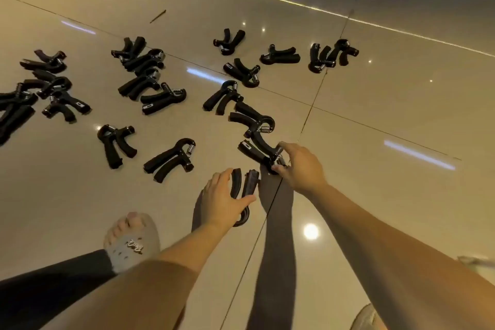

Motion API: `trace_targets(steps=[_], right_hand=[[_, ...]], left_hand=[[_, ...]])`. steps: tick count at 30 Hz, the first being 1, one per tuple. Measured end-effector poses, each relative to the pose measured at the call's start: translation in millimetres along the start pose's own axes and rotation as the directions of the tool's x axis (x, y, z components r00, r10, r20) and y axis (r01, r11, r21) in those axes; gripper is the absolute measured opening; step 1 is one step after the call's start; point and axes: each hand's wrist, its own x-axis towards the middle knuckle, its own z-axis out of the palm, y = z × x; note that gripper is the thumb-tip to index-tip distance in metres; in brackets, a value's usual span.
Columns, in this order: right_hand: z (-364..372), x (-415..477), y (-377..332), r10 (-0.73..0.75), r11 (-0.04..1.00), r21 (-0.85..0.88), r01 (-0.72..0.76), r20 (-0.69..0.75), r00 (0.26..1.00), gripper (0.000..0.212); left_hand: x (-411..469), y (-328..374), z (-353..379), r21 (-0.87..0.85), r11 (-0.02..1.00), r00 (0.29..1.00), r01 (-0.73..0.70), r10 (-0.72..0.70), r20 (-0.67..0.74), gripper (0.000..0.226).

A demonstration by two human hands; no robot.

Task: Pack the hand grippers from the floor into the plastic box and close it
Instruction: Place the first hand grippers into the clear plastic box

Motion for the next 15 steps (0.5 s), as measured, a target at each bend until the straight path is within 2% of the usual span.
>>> trace_targets(steps=[3, 7, 12, 15], right_hand=[[13.9, 22.2, 3.9, -0.029, 0.999, -0.017, 0.030, 0.020, 0.999, 0.058], [29.9, 47.5, 5.2, -0.046, 0.999, -0.019, 0.047, 0.054, 0.997, 0.049], [53.0, 69.2, 2.0, -0.063, 0.998, -0.017, 0.065, 0.072, 0.995, 0.063], [71.0, 64.3, -0.1, -0.033, 0.996, -0.088, 0.033, -0.005, 0.999, 0.060]], left_hand=[[12.8, -2.8, 14.5, 0.082, 0.996, 0.999, -0.039, 0.037, 0.022, 0.098], [23.4, -18.9, 25.4, 0.095, 0.995, 1.000, 0.007, -0.009, 0.017, 0.092], [41.4, -38.6, 18.6, 0.095, 0.995, 0.999, 0.012, -0.007, -0.046, 0.081], [44.8, -44.5, 17.2, 0.105, 0.994, 0.999, -0.016, 0.021, -0.047, 0.083]])
